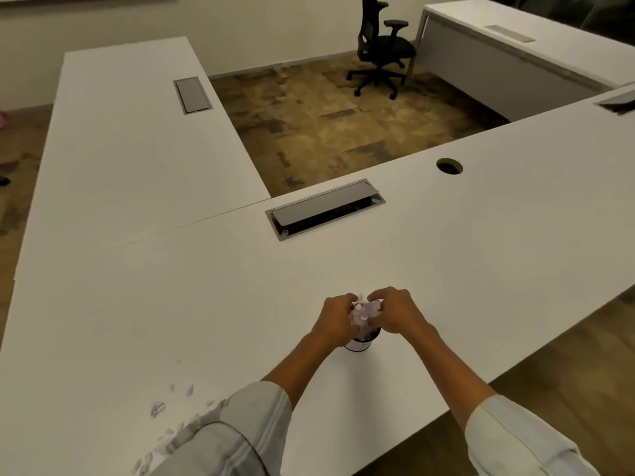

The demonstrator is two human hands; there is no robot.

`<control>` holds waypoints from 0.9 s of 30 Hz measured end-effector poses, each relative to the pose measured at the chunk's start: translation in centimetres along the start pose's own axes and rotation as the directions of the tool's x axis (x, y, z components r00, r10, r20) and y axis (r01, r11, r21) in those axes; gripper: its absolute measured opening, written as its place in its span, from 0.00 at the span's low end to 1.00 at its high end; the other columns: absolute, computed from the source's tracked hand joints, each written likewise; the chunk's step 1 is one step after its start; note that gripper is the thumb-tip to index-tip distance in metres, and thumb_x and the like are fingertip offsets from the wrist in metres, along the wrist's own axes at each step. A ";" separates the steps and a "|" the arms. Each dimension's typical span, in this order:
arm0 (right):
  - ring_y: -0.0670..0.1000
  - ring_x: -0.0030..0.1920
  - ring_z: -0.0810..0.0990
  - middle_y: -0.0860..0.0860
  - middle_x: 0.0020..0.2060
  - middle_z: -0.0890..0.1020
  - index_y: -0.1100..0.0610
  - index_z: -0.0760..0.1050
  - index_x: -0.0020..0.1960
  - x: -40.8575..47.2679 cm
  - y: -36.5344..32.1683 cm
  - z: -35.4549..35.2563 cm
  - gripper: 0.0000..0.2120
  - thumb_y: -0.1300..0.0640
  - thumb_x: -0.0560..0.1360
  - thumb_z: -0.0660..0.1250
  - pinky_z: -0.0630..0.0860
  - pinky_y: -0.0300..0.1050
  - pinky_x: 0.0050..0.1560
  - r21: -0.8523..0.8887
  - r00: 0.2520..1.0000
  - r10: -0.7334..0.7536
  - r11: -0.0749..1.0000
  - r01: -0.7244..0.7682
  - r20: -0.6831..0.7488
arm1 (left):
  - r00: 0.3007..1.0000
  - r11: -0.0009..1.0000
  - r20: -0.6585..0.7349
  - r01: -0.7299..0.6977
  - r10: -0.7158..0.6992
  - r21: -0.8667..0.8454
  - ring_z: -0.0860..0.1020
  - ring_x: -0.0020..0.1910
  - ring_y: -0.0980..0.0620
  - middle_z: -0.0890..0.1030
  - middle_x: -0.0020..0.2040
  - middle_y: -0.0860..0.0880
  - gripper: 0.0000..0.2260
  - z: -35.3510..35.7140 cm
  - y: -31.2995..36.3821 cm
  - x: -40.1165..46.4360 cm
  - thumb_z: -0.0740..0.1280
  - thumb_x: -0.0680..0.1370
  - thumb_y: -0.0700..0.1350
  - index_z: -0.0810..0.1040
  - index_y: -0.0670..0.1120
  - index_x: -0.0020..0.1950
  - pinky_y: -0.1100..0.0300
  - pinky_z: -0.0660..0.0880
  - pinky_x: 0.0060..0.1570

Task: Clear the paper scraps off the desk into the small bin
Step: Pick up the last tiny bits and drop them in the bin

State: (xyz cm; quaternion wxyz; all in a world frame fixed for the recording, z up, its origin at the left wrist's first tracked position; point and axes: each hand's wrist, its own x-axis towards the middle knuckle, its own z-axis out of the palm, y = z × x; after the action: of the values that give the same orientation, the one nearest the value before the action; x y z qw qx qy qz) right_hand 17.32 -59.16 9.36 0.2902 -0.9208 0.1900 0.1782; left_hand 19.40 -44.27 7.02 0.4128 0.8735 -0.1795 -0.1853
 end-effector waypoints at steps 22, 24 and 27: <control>0.51 0.42 0.82 0.50 0.42 0.84 0.51 0.84 0.42 1.8 -1.3 1.8 0.05 0.52 0.67 0.74 0.77 0.38 0.40 -0.230 0.997 -0.061 0.971 0.070 0.047 | 0.994 0.999 0.113 0.002 0.003 -0.041 0.81 0.49 0.51 0.82 0.50 0.45 0.17 -2.5 -3.1 -0.1 0.74 0.68 0.39 0.79 0.41 0.55 0.62 0.80 0.47; 0.55 0.45 0.82 0.53 0.46 0.82 0.54 0.83 0.47 1.8 -1.5 3.8 0.09 0.50 0.71 0.71 0.74 0.40 0.39 -0.316 0.997 -0.066 0.946 0.073 0.035 | 0.994 0.999 0.111 -0.005 0.010 -0.048 0.81 0.49 0.51 0.82 0.51 0.45 0.16 -2.5 -3.3 -0.2 0.73 0.68 0.39 0.79 0.42 0.55 0.64 0.79 0.47; 0.56 0.47 0.81 0.55 0.48 0.80 0.58 0.80 0.52 1.9 -1.5 5.6 0.12 0.52 0.75 0.67 0.72 0.41 0.39 -0.371 0.999 -0.046 0.927 0.053 0.030 | 0.996 0.999 0.089 0.014 -0.010 -0.038 0.81 0.50 0.52 0.81 0.53 0.45 0.18 -2.9 -4.2 -0.4 0.73 0.69 0.39 0.77 0.41 0.58 0.63 0.79 0.49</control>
State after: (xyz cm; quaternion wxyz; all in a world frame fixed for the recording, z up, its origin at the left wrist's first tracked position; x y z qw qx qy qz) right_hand 18.45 -55.11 4.94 0.1169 -0.9618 0.1266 0.2129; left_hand 21.12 -39.68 5.46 0.4199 0.8574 -0.1889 -0.2298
